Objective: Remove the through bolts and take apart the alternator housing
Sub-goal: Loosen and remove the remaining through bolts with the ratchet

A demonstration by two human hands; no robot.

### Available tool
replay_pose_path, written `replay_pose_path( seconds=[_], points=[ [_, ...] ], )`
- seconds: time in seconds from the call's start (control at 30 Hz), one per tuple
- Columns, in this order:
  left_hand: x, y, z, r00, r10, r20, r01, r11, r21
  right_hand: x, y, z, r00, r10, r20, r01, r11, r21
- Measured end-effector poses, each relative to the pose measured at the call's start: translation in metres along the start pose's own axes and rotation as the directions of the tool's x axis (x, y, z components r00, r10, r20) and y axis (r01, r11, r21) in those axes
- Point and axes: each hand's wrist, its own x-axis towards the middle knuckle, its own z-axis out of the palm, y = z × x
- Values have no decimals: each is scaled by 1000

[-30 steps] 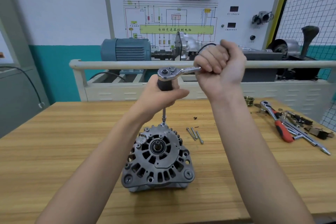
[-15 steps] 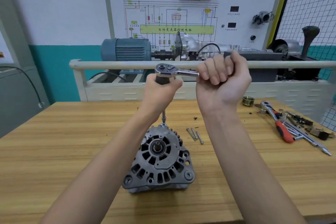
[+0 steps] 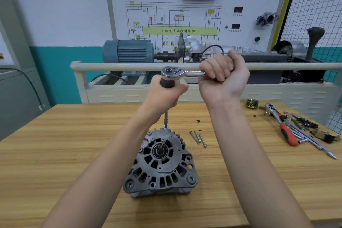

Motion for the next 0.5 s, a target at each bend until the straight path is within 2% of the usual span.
replay_pose_path(
  seconds=[0.1,0.2,0.4,0.5],
  points=[
    [3,1,6,990,-14,-137,17,1000,15,-11,3,6,992,-125,-23,123,990,-70],
    [2,10,6,991,5,-131,-3,1000,15,-13,3,19,991,-132,0,131,984,-122],
    [1,37,2,991,92,-95,-92,996,9,-15,-2,38,985,-117,127,131,985,-108],
    [-2,37,1,991,87,-105,-85,996,20,-15,-1,36,989,-83,121,96,990,-106]
  ],
)
